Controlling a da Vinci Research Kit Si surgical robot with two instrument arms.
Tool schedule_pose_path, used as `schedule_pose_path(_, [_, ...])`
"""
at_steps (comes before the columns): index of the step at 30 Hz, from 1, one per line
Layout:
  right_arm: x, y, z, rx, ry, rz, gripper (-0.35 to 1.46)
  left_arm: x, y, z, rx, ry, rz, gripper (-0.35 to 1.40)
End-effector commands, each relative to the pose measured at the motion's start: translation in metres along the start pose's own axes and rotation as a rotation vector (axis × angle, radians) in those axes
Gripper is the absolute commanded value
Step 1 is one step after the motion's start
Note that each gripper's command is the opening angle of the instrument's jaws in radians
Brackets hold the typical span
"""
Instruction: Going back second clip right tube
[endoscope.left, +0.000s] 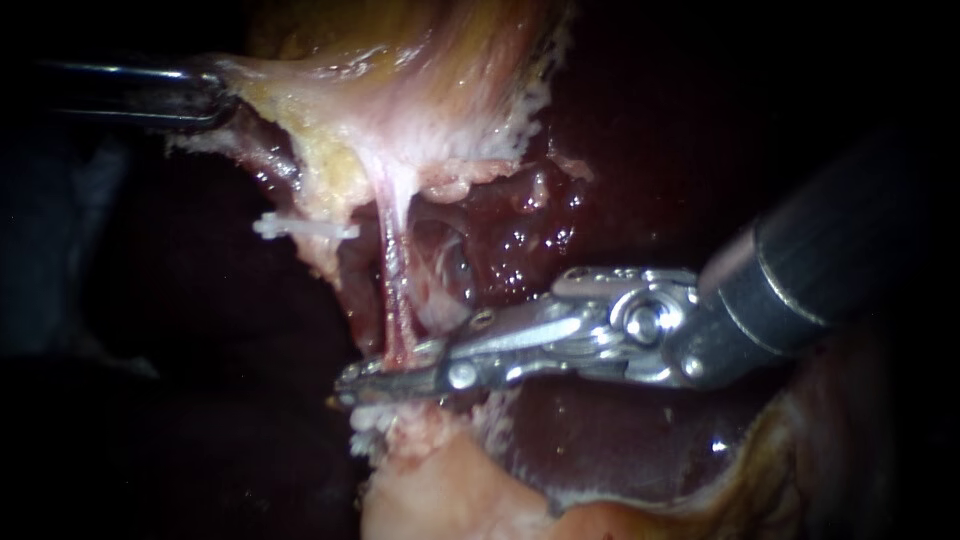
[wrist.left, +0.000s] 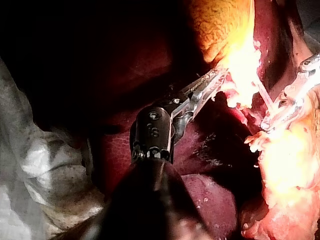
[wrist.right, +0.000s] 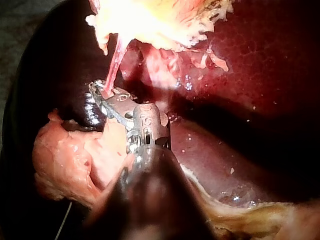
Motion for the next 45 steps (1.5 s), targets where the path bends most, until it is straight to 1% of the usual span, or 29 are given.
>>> schedule_pose_path(1, [-0.0001, 0.0, 0.0, -0.003, 0.002, 0.0, -0.35, 0.0, 0.0, 0.0, 0.0, 0.0, 0.0, -0.35])
schedule_pose_path(4, [-0.0002, 0.0, 0.0, 0.01, -0.006, -0.001, -0.35, 0.0, 0.0, 0.0, 0.0, 0.0, 0.0, -0.35])
schedule_pose_path(6, [-0.0002, 0.0, 0.0002, 0.024, 0.009, -0.003, -0.08, 0.0, 0.0, 0.0, 0.0, 0.0, 0.0, -0.35])
schedule_pose_path(7, [-0.0002, 0.0, 0.0003, 0.028, 0.016, -0.021, 0.1, 0.0, 0.0, 0.0, 0.0, 0.0, 0.0, -0.35])
schedule_pose_path(8, [-0.0002, 0.0001, 0.0005, 0.033, 0.023, -0.052, 0.23, 0.0, 0.0, 0.0, 0.0, 0.0, 0.0, -0.35])
schedule_pose_path(9, [-0.0002, 0.0001, 0.0007, 0.036, 0.028, -0.059, 0.33, 0.0, 0.0, 0.0, 0.0, 0.0, 0.0, -0.35])
schedule_pose_path(11, [-0.0005, 0.0003, 0.0012, 0.046, 0.038, -0.065, 0.43, 0.0, 0.0, 0.0, 0.0, 0.0, 0.0, -0.35])
schedule_pose_path(13, [-0.0009, 0.0005, 0.0016, 0.057, 0.041, -0.078, 0.44, 0.0, 0.0, 0.0, 0.0, 0.0, 0.0, -0.35])
schedule_pose_path(14, [-0.0012, 0.0007, 0.0019, 0.064, 0.035, -0.112, 0.44, 0.0, 0.0, 0.0, 0.0, 0.0, 0.0, -0.35])
schedule_pose_path(15, [-0.0013, 0.0008, 0.002, 0.057, 0.038, -0.139, 0.45, 0.0, 0.0, 0.0, 0.0, 0.0, 0.0, -0.35])
schedule_pose_path(18, [-0.0015, 0.0016, 0.0021, 0.012, 0.06, -0.223, 0.48, 0.0, 0.0, 0.0, 0.0, 0.0, 0.0, -0.35])
schedule_pose_path(21, [-0.0015, 0.0022, 0.0014, -0.038, 0.063, -0.309, 0.49, 0.0, 0.0, 0.0, 0.0, 0.0, 0.0, -0.35])
schedule_pose_path(25, [-0.002, 0.0026, -0.0001, -0.061, 0.058, -0.393, 0.49, 0.0, 0.0, -0.0001, 0.0, 0.0, 0.0, -0.35])
schedule_pose_path(30, [-0.0028, 0.0025, -0.0033, -0.079, 0.06, -0.47, 0.49, 0.0, 0.0, -0.0002, -0.001, 0.0, 0.001, -0.35])
schedule_pose_path(36, [-0.0024, 0.0018, -0.0083, -0.096, 0.061, -0.542, 0.5, -0.0001, 0.0, -0.0002, -0.001, 0.0, 0.001, -0.35])
schedule_pose_path(39, [-0.0025, 0.0016, -0.0105, -0.103, 0.06, -0.575, 0.5, 0.0, 0.0, -0.0002, -0.001, 0.0, 0.001, -0.35])
schedule_pose_path(45, [-0.0033, 0.0015, -0.0133, -0.104, 0.055, -0.623, 0.5, -0.0001, 0.0, -0.0002, -0.001, 0.0, 0.001, -0.35])
